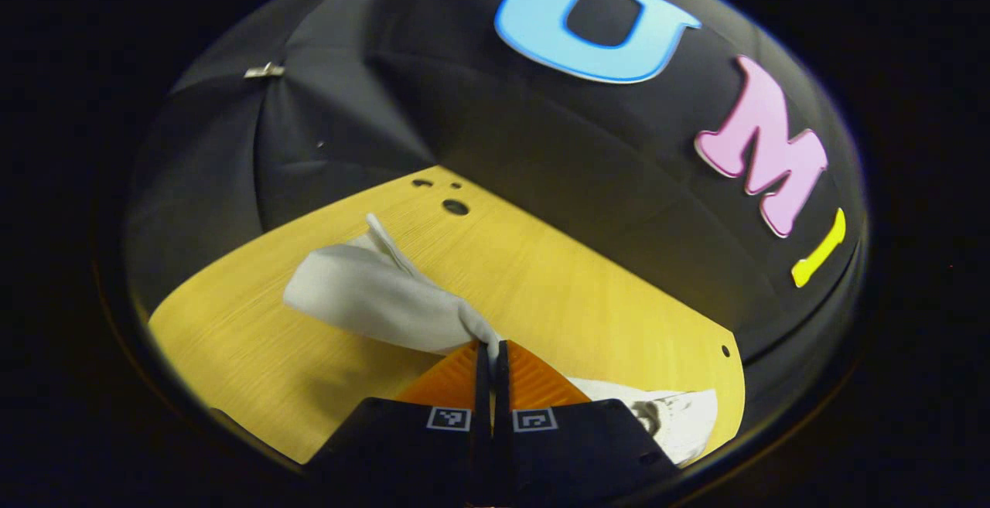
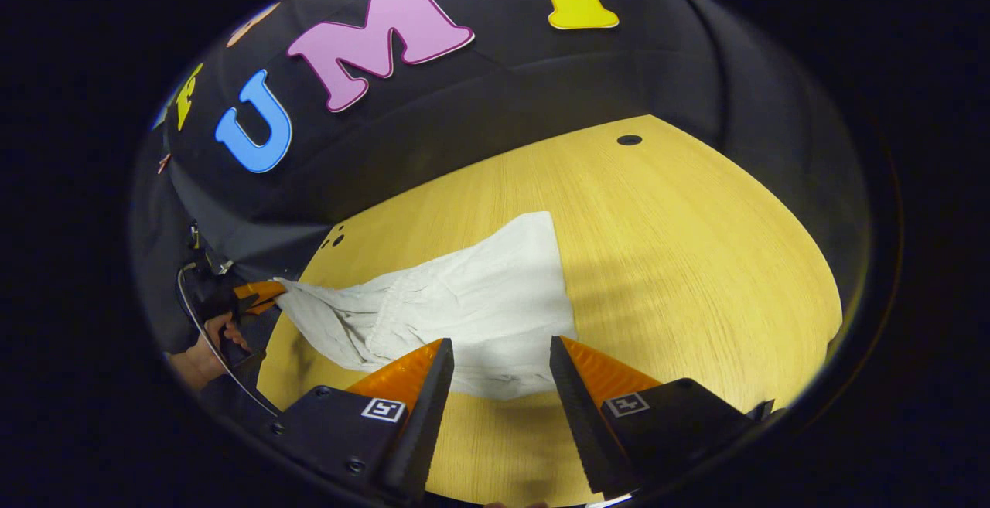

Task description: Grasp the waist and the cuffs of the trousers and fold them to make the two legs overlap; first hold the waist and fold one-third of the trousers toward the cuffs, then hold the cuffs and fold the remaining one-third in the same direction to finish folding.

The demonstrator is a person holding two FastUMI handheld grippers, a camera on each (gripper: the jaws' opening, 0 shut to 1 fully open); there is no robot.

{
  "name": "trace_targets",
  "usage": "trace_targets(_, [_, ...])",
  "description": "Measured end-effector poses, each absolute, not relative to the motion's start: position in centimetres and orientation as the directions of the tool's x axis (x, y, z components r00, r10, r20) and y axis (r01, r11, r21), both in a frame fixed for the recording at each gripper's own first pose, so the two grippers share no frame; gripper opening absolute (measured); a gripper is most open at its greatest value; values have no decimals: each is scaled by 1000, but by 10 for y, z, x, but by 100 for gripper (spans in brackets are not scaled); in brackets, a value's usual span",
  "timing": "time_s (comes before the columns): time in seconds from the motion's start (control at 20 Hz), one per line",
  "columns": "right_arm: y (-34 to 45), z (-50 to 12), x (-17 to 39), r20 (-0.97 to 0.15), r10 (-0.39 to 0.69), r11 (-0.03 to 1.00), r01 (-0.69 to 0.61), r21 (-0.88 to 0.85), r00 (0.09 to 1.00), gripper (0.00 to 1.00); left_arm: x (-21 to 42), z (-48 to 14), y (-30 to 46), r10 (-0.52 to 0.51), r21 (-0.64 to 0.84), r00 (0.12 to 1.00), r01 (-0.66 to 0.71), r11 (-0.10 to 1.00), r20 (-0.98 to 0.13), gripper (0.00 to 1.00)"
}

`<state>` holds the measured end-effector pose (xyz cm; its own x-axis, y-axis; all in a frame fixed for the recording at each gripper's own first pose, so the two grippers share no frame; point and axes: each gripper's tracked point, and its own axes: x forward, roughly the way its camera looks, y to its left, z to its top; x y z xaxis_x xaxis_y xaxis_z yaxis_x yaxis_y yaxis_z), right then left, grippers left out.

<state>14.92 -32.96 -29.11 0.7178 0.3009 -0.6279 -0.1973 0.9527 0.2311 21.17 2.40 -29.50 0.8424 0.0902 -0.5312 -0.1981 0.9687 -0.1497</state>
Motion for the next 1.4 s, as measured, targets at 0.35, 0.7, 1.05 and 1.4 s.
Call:
trace_targets(0.35, [-365,-262,157,-572,290,952,-173,251,767,78,219,-259,-90,-66,-59,892,45,997,-448,5])
trace_targets(0.7, [-416,-254,161,-549,247,956,-107,274,798,78,182,-301,-211,-235,88,824,323,942,-516,5])
trace_targets(1.05, [-454,-254,153,-558,209,961,-64,268,803,78,146,-370,-282,-293,258,738,533,806,-608,5])
trace_targets(1.4, [-470,-261,146,-578,209,960,-53,275,788,78,109,-431,-297,-248,439,676,669,599,-694,5])
